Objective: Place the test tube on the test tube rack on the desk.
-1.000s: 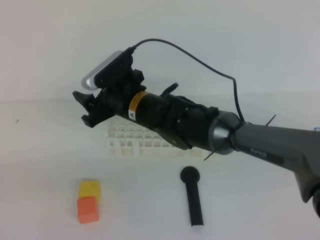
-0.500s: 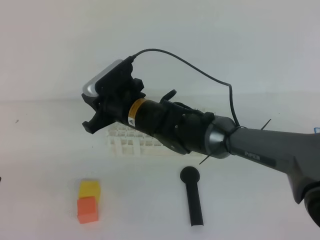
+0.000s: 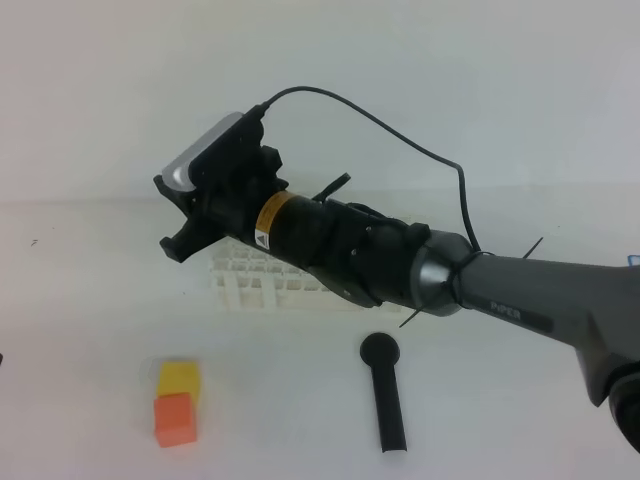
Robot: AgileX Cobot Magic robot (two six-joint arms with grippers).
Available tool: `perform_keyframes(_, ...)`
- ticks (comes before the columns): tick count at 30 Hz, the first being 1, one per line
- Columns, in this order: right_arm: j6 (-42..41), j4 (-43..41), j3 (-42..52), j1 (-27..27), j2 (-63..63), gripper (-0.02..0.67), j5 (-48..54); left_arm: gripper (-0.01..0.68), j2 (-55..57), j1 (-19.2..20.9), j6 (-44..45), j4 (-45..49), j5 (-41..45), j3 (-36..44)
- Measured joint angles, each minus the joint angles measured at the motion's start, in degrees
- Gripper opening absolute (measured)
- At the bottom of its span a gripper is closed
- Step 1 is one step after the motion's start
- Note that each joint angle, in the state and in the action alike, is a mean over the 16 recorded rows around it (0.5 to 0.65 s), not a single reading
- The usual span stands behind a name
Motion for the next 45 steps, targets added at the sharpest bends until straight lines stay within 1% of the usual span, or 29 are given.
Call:
perform_keyframes(6, -2.7, 2.5, 1.1, 0.0, 0.0, 0.125, -4.4, -0.001, 0.0, 0.0, 0.0, 0.0, 0.0, 0.0)
perform_keyframes(19, -8.3, 11.4, 6.9, 0.0, 0.2, 0.125, -15.8, -0.001, 0.0, 0.0, 0.0, 0.0, 0.0, 0.0)
perform_keyframes(28, -10.2, 13.1, 8.3, 0.0, 0.8, 0.132, -19.6, -0.001, 0.0, 0.0, 0.0, 0.0, 0.0, 0.0)
perform_keyframes(36, -11.5, 13.3, 8.4, 0.0, 1.1, 0.169, -20.6, -0.001, 0.0, 0.0, 0.0, 0.0, 0.0, 0.0)
perform_keyframes(45, -11.8, 14.2, 8.4, 0.0, 1.1, 0.243, -20.7, -0.001, 0.0, 0.0, 0.0, 0.0, -0.2, 0.0)
